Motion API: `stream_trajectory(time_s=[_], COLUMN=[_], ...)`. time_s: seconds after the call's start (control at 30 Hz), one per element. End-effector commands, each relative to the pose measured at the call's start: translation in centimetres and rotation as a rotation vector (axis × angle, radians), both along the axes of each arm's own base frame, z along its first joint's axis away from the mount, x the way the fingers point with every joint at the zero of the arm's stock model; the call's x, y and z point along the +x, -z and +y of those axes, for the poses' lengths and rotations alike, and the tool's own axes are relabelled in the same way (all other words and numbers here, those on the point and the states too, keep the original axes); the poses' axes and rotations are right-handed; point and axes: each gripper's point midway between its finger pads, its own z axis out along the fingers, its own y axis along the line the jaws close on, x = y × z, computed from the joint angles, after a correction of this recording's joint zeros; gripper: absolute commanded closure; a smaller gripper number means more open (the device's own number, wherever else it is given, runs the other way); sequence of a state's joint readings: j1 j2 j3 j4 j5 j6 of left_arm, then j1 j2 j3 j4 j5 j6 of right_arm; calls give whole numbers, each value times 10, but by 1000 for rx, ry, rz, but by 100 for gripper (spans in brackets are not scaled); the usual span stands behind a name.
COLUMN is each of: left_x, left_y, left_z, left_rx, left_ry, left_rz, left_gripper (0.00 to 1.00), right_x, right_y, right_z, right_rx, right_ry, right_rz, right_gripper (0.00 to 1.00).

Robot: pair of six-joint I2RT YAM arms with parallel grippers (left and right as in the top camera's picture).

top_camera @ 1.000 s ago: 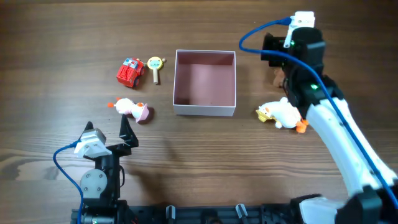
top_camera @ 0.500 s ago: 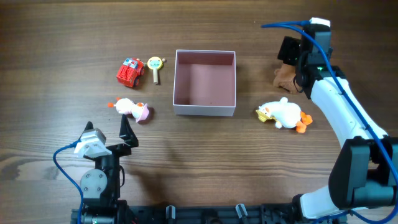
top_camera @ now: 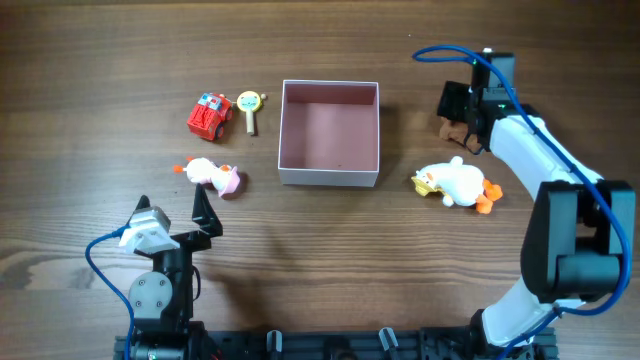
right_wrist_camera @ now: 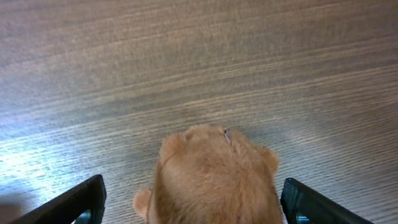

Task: Pack container
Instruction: 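Reach the right gripper to the brown teddy bear and grasp it, then lift the teddy bear and carry it over the box with right gripper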

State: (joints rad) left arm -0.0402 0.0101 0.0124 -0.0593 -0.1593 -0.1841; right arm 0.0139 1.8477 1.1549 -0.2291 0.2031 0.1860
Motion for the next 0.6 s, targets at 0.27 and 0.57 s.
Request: stream_trajectory(time_s=[0.27,0.57], left_x=[0,0], left_y=[2,2], left_z=[-3,-3], left_rx=[19,19], left_ry=[17,17], left_rz=[3,3], left_gripper=[0,0], right_x=[-11,-12], right_y=[7,5], right_z=[-9,-10], right_rx=[-38,-45], right_ry=[29,28], right_rz=[67,66], right_gripper=[17,40])
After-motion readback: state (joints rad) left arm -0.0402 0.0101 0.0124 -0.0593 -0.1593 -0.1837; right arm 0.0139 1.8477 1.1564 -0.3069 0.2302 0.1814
